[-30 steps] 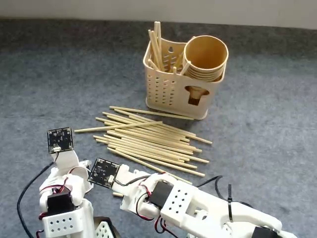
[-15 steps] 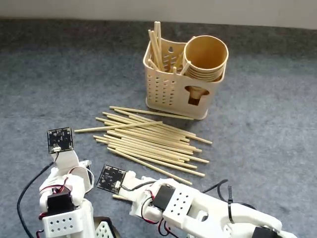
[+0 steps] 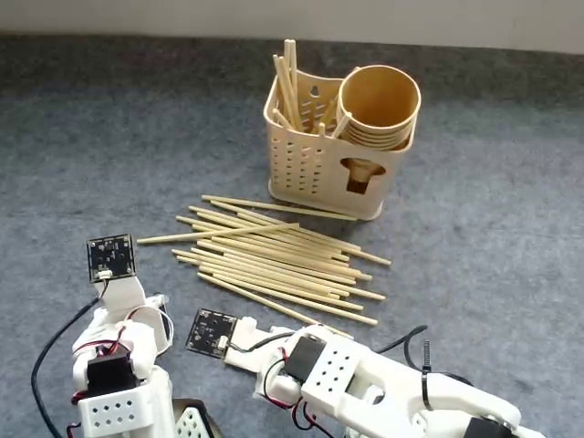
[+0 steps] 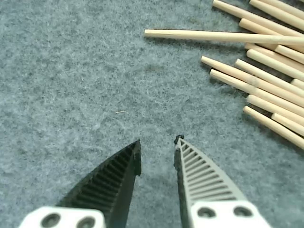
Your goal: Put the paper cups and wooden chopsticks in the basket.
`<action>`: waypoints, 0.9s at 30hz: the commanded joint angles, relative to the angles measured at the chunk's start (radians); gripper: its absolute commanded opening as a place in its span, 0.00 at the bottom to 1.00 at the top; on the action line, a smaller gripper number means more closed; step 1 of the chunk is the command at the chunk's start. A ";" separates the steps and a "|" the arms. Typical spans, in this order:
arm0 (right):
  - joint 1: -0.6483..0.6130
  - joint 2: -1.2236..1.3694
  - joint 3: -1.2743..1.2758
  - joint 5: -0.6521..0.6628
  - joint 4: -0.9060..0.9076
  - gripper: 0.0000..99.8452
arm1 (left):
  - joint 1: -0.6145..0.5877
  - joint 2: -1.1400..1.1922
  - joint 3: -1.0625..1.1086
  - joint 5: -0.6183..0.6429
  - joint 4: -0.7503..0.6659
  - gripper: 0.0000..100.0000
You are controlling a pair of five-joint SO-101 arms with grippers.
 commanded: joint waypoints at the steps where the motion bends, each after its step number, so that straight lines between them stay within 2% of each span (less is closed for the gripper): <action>1: 0.018 0.004 -0.008 0.012 0.012 0.10 | -0.005 0.002 0.021 -0.002 0.003 0.13; 6: 0.016 0.004 -0.008 0.020 0.012 0.05 | -0.005 0.002 0.021 -0.002 0.003 0.13; 11: 0.018 0.004 -0.005 0.114 0.012 0.04 | -0.005 0.002 0.021 -0.002 0.003 0.13; 22: 0.018 0.012 -0.001 0.118 0.012 0.04 | -0.005 0.002 0.021 -0.002 0.003 0.13; 27: 0.019 0.136 -0.008 0.118 0.012 0.04 | -0.005 0.002 0.021 -0.002 0.003 0.13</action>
